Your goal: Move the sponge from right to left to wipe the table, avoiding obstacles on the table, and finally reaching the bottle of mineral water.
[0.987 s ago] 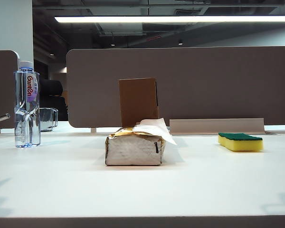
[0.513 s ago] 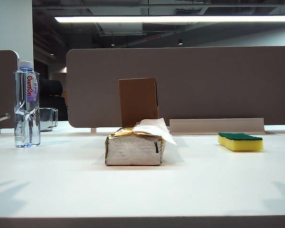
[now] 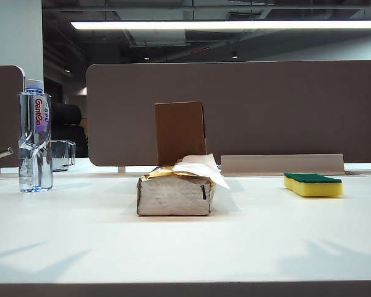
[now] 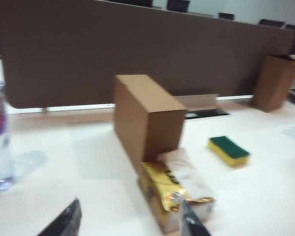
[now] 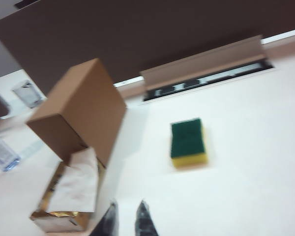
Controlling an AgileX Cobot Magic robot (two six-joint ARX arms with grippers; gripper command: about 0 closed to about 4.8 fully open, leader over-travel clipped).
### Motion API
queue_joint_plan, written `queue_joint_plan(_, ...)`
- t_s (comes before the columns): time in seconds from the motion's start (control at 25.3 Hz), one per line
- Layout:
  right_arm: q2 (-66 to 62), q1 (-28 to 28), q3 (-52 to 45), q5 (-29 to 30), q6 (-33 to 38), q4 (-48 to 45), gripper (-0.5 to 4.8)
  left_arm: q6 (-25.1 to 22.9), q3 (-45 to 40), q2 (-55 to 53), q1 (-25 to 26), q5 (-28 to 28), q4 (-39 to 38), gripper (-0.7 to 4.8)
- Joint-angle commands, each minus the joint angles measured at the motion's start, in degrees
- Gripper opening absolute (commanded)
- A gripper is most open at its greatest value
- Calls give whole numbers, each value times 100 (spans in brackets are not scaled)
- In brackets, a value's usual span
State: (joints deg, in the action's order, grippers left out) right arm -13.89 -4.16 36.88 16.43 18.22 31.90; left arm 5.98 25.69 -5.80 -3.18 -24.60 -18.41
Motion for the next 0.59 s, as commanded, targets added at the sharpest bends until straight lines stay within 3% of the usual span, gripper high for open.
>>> queue_joint_plan(0.04,-697,2,527,310,17,-13,84,157,221,-205,2,-376,-35,256)
queue_joint_plan(0.28,-2455,2,1777,433,20,577,339,155,713,-817,2,-813,-37,260)
queue_joint_plan(0.36,-3224,0,2245,533,0,872,390,155,876,-1088,0,-1115,-26,310)
queue_joint_plan(0.51,-4623,-9,2931,968,-22,1038,391,155,1071,-1419,0,-1187,-20,314)
queue_joint_plan(0.59,-5180,-9,3136,968,-24,1008,391,157,1075,-1552,0,-1534,-11,314)
